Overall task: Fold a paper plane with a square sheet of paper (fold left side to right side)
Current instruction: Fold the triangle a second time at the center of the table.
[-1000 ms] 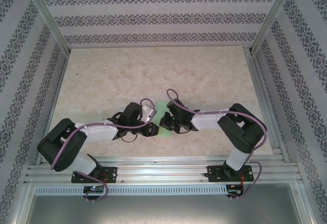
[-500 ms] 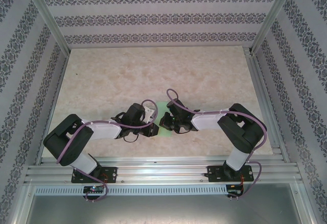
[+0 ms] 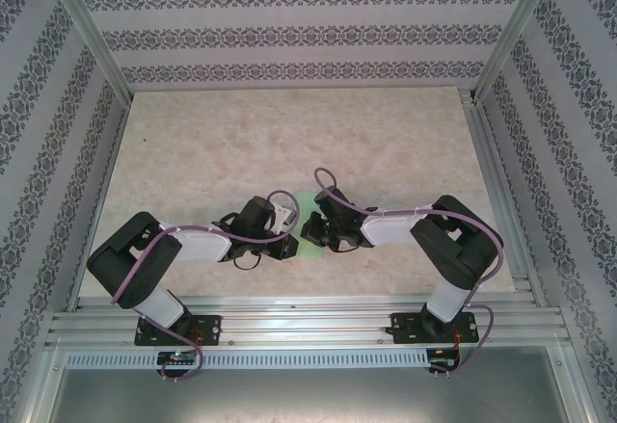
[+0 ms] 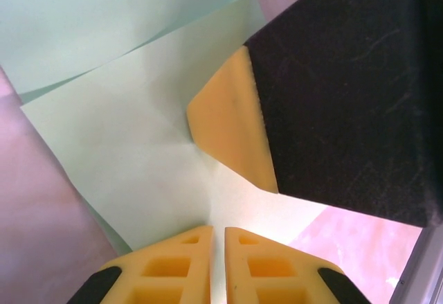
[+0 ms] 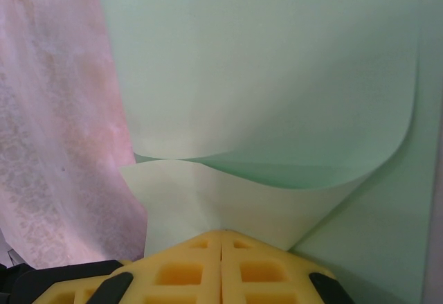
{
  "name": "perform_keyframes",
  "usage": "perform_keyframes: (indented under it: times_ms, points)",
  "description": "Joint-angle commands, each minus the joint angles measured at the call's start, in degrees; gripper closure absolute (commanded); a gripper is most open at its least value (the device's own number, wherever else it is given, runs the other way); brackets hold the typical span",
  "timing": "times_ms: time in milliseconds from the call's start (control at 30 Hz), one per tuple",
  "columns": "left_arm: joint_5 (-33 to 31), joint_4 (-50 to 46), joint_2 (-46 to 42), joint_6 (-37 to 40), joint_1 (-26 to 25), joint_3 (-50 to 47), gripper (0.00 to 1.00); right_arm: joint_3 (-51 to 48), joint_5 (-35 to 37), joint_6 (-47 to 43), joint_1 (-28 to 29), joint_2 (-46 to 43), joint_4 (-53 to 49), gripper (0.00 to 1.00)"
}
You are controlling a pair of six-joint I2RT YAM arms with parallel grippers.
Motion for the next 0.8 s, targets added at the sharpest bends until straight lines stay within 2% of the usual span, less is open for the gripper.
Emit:
perform_keyframes:
  times_ms: [0,300,600,767]
  points:
    - [-1.7,-0.9,1.4,1.4,-0.5,0.8,0.88,-1.6,0.9,-0.1,0.7,1.6,-4.0,0.93]
    - [-2.7,-0.5,2.4,1.7,-0.4,-1.1,0.89,-0.8,0.5,-2.3,-0.6,-1.7,-3.7,0.92]
    - [-1.8,-0.1,2.0,2.2,-0.5,-2.2,0.89,3.5,4.0,-11.1,-2.7,-13.5,-18.0,0.86]
    - [0.1,2.2,2.0,2.1,-0.4,-2.7,0.89,3.4,2.3,-9.1,-0.5,-12.7,-15.7,0.87]
